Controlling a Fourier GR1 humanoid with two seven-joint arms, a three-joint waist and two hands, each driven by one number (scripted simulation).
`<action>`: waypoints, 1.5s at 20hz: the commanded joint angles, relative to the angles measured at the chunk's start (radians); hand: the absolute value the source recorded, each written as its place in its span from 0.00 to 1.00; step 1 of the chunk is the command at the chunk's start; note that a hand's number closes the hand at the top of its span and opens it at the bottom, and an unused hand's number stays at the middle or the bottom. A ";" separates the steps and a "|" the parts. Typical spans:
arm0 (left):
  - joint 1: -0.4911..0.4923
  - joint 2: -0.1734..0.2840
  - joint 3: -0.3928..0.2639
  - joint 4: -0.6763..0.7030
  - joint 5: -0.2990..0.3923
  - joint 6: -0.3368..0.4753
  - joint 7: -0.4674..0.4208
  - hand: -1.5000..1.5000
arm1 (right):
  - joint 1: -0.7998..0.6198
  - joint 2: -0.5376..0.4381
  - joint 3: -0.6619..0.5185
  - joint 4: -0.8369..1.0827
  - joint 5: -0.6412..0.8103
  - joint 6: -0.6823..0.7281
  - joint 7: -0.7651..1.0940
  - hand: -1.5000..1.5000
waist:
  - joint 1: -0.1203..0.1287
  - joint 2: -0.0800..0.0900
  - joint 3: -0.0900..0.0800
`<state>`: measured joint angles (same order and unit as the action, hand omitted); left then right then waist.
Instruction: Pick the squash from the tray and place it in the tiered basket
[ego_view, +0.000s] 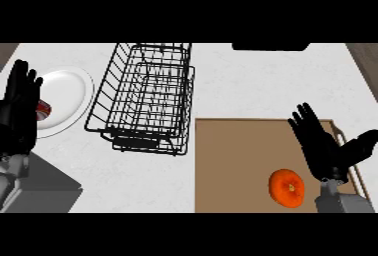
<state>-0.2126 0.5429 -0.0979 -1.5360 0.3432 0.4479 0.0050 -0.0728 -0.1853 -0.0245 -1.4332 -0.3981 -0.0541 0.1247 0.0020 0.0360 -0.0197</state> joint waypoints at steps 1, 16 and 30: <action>0.034 -0.001 0.002 0.035 0.029 -0.065 0.023 0.50 | 0.016 0.004 0.065 -0.077 0.056 0.031 -0.045 1.00 | -0.004 -0.037 0.019; 0.160 0.030 -0.153 -0.050 0.125 -0.186 0.102 0.50 | 0.254 -0.110 0.228 -0.486 0.626 -0.234 -0.200 0.00 | -0.038 -0.043 0.017; 0.174 0.045 -0.124 -0.082 0.131 -0.233 0.132 0.50 | 0.410 -0.582 0.351 -0.818 0.982 0.224 0.360 0.00 | -0.014 -0.036 0.010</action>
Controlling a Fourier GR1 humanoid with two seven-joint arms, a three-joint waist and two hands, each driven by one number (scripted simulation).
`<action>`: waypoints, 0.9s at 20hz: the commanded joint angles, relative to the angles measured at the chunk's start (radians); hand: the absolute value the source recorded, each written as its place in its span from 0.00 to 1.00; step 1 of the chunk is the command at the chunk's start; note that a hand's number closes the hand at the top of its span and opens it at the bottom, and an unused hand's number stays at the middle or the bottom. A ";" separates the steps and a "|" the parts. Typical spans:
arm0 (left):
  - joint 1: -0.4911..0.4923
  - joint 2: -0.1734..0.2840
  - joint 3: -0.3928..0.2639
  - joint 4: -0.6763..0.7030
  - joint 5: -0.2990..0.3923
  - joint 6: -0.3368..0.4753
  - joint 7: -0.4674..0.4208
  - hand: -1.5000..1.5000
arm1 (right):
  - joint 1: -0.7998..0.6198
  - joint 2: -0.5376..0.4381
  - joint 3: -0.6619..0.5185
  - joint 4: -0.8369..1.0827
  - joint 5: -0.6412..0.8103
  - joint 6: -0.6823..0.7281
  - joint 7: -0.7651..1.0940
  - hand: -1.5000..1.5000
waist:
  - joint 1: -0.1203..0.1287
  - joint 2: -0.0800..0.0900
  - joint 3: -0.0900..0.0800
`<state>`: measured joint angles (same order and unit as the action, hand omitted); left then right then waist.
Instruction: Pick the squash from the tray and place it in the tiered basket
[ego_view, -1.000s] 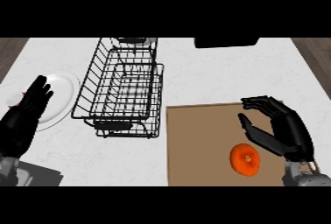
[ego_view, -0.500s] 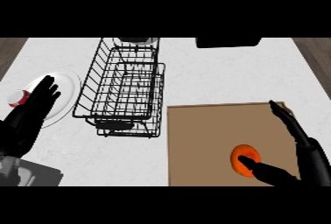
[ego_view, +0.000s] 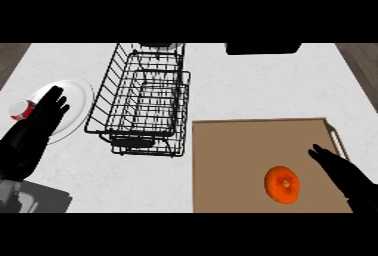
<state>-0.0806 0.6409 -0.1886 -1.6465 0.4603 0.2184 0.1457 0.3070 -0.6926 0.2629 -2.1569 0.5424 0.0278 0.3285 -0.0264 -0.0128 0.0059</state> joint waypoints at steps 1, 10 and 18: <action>-0.005 -0.079 -0.049 0.060 -0.015 0.032 0.011 0.50 | 0.024 -0.071 0.069 -0.164 0.028 0.173 0.218 0.00 | -0.002 0.015 -0.013; -0.005 -0.131 -0.044 0.110 -0.047 -0.015 -0.036 0.50 | -0.137 0.125 0.286 -0.175 0.177 0.206 0.563 0.00 | 0.024 0.013 -0.008; -0.004 -0.154 -0.023 0.073 -0.064 -0.015 0.011 0.50 | -0.193 0.215 0.335 0.050 0.280 0.175 0.593 0.00 | 0.031 0.013 -0.006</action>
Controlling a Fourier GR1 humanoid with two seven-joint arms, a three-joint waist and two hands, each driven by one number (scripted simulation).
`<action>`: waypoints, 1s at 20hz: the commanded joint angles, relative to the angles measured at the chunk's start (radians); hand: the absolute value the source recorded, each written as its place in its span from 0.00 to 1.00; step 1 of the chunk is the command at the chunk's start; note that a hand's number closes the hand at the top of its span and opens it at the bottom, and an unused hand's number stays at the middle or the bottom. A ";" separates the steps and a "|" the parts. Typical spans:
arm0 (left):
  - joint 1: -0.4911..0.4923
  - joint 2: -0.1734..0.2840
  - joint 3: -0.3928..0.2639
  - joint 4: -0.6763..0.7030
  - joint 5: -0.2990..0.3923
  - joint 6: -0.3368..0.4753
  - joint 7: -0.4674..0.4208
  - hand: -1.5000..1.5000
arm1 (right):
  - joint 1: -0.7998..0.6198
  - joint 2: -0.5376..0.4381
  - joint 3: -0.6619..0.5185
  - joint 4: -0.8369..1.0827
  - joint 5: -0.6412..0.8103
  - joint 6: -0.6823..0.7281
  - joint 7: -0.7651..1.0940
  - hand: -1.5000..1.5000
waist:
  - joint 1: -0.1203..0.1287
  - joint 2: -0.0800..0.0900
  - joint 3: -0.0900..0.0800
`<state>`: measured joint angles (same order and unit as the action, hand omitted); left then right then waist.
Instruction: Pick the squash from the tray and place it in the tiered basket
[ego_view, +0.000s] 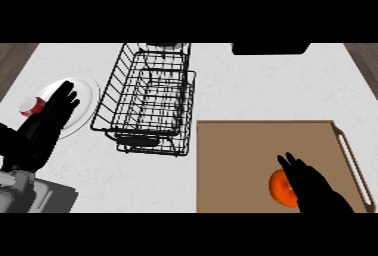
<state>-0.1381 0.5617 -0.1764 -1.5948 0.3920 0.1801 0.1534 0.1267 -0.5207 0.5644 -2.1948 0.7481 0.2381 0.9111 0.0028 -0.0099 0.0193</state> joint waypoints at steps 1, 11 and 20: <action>0.041 -0.085 -0.026 0.076 0.000 -0.003 -0.033 0.50 | -0.033 0.044 0.005 0.072 0.029 -0.002 0.009 0.00 | -0.003 0.012 -0.020; 0.082 -0.107 0.018 0.075 -0.017 -0.037 -0.058 0.50 | -0.006 -0.008 -0.070 0.205 0.118 -0.148 -0.158 0.00 | -0.009 0.011 -0.019; 0.059 -0.104 0.041 0.045 -0.050 -0.049 0.009 0.50 | -0.015 0.034 -0.065 0.349 0.068 -0.086 -0.202 1.00 | -0.004 0.013 -0.019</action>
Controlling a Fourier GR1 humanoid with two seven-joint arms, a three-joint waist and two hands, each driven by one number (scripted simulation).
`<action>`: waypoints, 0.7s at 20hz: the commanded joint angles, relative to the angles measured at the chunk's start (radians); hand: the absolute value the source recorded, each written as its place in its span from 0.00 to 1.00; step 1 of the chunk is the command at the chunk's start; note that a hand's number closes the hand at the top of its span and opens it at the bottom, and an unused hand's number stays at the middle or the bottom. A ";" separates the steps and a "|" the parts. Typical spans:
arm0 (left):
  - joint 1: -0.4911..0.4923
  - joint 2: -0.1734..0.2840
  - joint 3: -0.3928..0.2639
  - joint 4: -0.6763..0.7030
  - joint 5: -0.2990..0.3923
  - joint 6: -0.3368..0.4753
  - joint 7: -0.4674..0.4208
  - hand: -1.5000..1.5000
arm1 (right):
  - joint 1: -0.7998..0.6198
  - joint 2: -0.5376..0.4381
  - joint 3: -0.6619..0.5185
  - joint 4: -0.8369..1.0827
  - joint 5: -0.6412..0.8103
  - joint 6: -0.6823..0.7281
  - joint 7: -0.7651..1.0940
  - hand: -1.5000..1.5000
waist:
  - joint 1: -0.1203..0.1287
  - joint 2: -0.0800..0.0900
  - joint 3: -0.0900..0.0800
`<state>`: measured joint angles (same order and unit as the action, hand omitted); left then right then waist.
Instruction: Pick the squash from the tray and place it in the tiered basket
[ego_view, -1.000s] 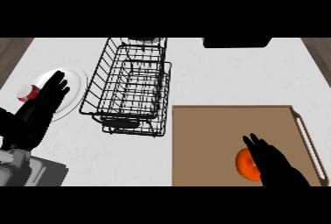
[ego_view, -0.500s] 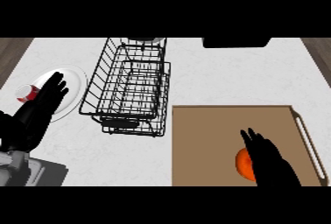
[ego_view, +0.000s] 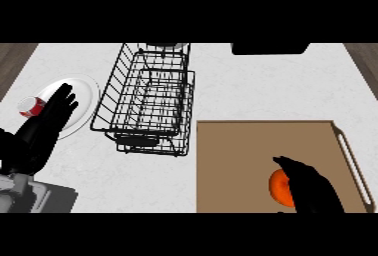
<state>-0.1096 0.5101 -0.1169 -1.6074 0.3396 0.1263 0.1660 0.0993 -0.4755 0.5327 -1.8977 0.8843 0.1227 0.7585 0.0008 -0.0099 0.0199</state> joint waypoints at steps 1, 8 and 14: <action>0.053 -0.065 -0.016 0.056 0.002 0.002 -0.034 0.50 | 0.037 -0.011 -0.021 0.032 -0.094 0.057 -0.047 1.00 | -0.002 0.012 -0.020; 0.062 -0.092 -0.011 0.049 -0.016 -0.018 -0.021 0.50 | -0.034 0.006 0.064 0.105 0.070 0.051 -0.066 1.00 | 0.003 0.011 -0.020; 0.071 -0.112 0.003 0.008 -0.036 -0.017 0.005 0.50 | -0.072 -0.009 0.034 0.160 0.127 -0.021 -0.162 1.00 | 0.006 0.010 -0.020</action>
<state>-0.1113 0.4739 -0.0840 -1.6084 0.2948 0.0942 0.1838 0.0505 -0.4811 0.5707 -1.7914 0.9942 0.1122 0.6469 0.0025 -0.0196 0.0096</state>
